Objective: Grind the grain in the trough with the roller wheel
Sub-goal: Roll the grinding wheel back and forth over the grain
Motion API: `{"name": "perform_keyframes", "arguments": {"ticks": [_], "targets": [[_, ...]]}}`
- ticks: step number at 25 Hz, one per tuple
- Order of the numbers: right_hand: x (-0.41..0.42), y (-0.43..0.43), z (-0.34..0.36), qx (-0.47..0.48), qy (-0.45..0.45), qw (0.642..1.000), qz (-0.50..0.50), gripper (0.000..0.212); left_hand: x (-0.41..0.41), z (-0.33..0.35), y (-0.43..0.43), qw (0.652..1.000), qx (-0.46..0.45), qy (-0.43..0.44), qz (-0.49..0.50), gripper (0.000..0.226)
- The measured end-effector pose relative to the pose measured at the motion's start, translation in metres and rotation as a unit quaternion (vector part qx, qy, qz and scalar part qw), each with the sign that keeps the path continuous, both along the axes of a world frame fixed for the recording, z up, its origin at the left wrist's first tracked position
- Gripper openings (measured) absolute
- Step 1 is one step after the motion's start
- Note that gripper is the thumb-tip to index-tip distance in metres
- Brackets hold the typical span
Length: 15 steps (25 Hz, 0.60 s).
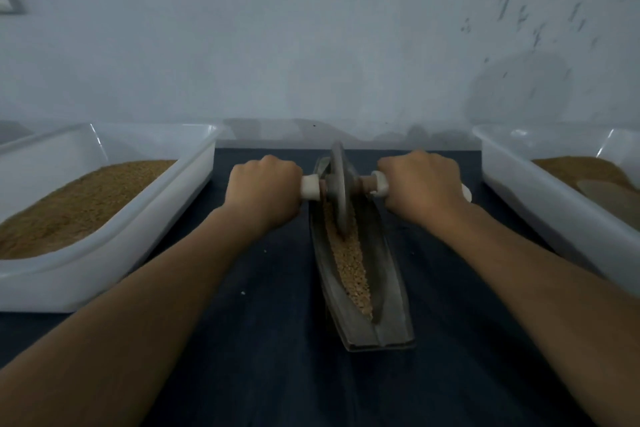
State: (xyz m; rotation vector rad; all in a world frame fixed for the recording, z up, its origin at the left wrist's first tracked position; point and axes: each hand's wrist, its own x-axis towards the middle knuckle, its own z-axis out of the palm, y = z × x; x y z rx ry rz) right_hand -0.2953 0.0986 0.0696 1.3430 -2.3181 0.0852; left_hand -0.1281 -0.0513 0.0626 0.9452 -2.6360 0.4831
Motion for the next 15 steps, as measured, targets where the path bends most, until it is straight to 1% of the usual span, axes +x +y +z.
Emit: {"name": "perform_keyframes", "arguments": {"ticks": [2,3,4,5,6,8,9,10,11,12,13,14,15], "targets": [[-0.005,-0.001,0.002,0.012,-0.023,1.0,-0.003,0.014,-0.003,0.003,0.0,1.0,0.0,-0.005,-0.002,0.015],[-0.004,0.009,-0.001,0.009,-0.009,1.0,0.001,0.017,0.005,0.001,0.004,1.0,-0.001,-0.007,-0.011,0.013],[-0.002,0.023,-0.008,-0.007,0.027,0.999,0.018,0.023,0.017,-0.005,0.011,1.0,-0.006,-0.007,-0.027,0.008],[0.004,0.04,-0.014,-0.026,0.068,0.996,0.048,0.03,0.032,-0.009,0.021,0.998,-0.024,0.003,-0.05,0.011],[0.012,0.057,-0.016,-0.045,0.095,0.991,0.078,0.037,0.049,-0.013,0.03,0.996,-0.05,0.01,-0.074,0.022],[0.017,0.076,-0.016,-0.083,0.126,0.981,0.123,0.04,0.069,-0.009,0.039,0.988,-0.105,0.024,-0.112,0.04],[0.017,0.077,-0.017,-0.085,0.131,0.98,0.121,0.04,0.068,-0.009,0.039,0.988,-0.108,0.019,-0.112,0.042],[0.018,0.071,-0.015,-0.079,0.13,0.983,0.102,0.04,0.063,-0.013,0.038,0.992,-0.088,0.013,-0.089,0.039],[0.018,0.06,-0.015,-0.063,0.12,0.989,0.065,0.039,0.054,-0.017,0.033,0.996,-0.059,0.011,-0.061,0.031],[0.014,0.045,-0.015,-0.044,0.104,0.993,0.031,0.036,0.037,-0.015,0.024,0.997,-0.056,0.021,-0.039,0.021],[0.006,0.027,-0.015,-0.041,0.07,0.997,0.019,0.03,0.02,-0.011,0.013,0.997,-0.065,0.027,-0.027,0.011],[-0.001,0.012,-0.012,-0.037,0.014,0.999,0.006,0.023,0.004,-0.005,0.004,0.998,-0.062,0.016,-0.018,0.01],[-0.008,0.0,-0.008,-0.028,-0.025,0.999,-0.001,0.018,-0.008,0.003,-0.004,0.998,-0.059,0.003,-0.014,0.014]]}}
